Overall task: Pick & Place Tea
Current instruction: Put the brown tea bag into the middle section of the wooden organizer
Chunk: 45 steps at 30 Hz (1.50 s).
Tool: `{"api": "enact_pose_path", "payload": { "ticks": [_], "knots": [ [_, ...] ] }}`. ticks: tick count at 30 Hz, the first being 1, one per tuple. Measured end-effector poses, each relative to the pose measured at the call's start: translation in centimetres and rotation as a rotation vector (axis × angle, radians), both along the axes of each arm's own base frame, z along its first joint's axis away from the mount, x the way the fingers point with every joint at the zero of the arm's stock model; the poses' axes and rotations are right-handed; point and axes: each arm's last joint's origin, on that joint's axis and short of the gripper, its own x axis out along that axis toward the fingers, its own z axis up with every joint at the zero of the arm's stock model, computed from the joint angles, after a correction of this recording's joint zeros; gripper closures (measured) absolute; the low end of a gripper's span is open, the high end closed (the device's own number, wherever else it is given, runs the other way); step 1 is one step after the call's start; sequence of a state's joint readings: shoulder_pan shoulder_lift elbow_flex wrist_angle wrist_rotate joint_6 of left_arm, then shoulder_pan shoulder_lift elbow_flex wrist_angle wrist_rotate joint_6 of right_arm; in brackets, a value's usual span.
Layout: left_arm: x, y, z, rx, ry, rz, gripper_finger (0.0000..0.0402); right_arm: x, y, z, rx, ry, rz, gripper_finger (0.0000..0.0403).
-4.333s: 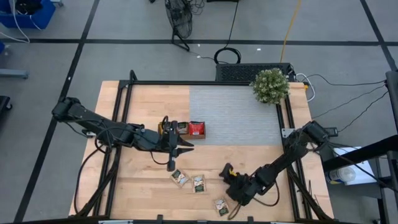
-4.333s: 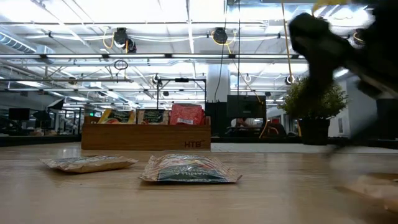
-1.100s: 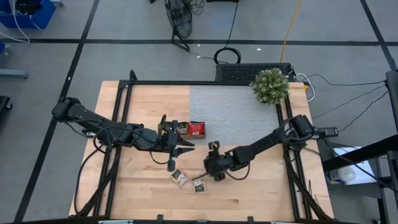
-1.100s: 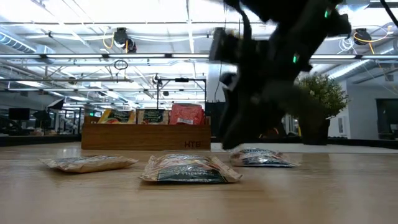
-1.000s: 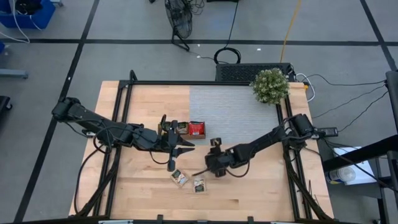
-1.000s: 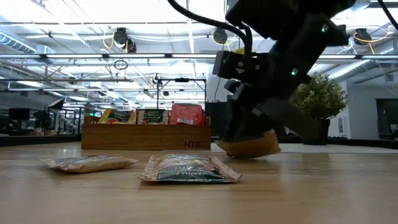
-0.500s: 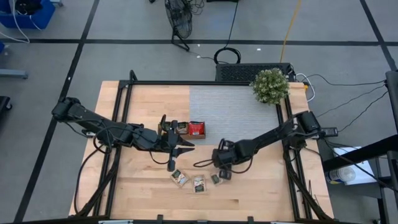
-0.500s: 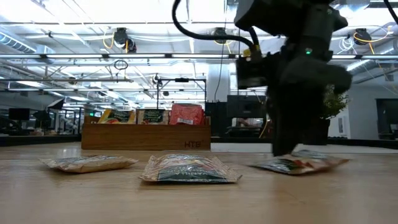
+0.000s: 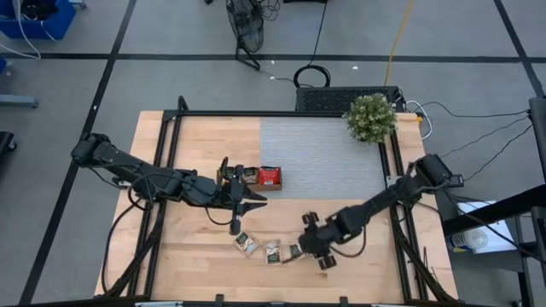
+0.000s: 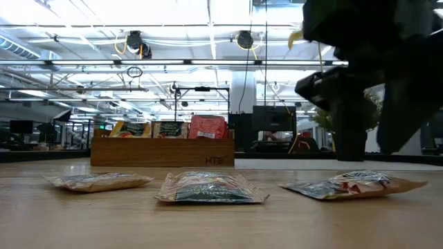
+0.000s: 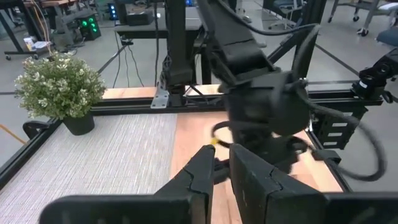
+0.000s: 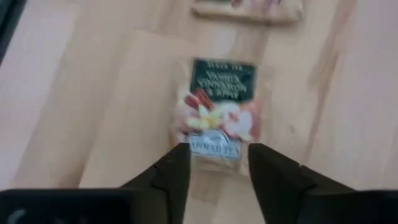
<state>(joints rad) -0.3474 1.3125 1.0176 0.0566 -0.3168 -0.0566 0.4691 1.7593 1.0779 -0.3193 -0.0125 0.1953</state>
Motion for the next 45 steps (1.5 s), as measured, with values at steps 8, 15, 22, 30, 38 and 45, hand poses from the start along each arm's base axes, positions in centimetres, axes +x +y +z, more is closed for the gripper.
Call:
{"api": "enact_pose_path", "payload": {
  "ticks": [8,15,22,30,38,45],
  "knots": [
    [0.0,0.0,0.0,-0.001,-0.002,0.000,0.0344,-0.5,3.0,-2.7,-0.248,-0.110,-0.004,0.0133],
    [0.0,0.0,0.0,0.000,0.000,0.000,0.0344,0.0,3.4,-3.6,-0.209,-0.120,-0.027,0.0101],
    [0.0,0.0,0.0,0.000,0.000,0.000,0.0344,0.5,2.2,-3.9,-0.117,-0.072,-0.124,0.0139],
    [0.0,0.0,0.0,0.000,0.000,0.000,0.0344,-0.3,0.2,-6.1,-0.017,-0.077,-0.170,0.0225],
    [0.0,0.0,0.0,0.000,0.000,0.000,0.0344,-1.0,-0.6,-7.3,0.076,-0.193,-0.170,0.0328],
    [0.0,0.0,0.0,0.000,0.000,0.000,0.0344,-0.9,-0.4,-7.1,0.142,-0.328,-0.169,0.0393]
  ]
}}
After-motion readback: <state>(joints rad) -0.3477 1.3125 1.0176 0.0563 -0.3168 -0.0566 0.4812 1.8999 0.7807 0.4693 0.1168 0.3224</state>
